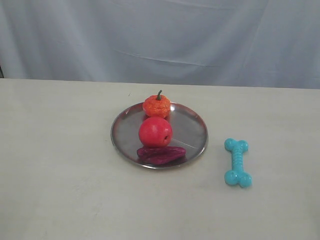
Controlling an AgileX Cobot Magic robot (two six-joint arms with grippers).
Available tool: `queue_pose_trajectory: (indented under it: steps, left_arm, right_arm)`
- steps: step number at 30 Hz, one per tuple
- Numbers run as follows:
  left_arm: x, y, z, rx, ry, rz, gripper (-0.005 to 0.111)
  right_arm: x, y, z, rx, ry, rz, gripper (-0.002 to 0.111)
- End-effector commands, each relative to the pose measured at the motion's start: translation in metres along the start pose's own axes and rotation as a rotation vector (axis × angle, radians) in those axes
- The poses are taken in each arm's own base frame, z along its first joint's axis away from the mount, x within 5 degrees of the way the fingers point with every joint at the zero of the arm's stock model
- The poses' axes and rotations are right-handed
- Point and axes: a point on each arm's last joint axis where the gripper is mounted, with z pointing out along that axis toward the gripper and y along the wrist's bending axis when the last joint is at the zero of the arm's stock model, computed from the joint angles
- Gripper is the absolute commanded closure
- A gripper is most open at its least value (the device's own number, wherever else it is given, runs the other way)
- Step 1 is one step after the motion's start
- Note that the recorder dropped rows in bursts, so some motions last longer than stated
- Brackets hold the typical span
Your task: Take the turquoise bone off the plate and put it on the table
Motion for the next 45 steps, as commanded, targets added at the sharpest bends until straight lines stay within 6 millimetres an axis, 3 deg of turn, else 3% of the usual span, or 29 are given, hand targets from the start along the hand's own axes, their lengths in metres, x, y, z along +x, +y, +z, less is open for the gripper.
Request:
queue_pose_trajectory:
  steps: [1, 45]
  left_arm:
    - [0.0003, 0.0, 0.0002, 0.0, -0.004, -0.004, 0.107]
    - [0.0003, 0.0, 0.0002, 0.0, -0.004, -0.004, 0.107]
  right_arm:
    - [0.0118, -0.0013, -0.0007, 0.011, 0.119, -0.032, 0.109]
    - [0.0118, -0.0013, -0.0007, 0.012, 0.118, -0.002, 0.109]
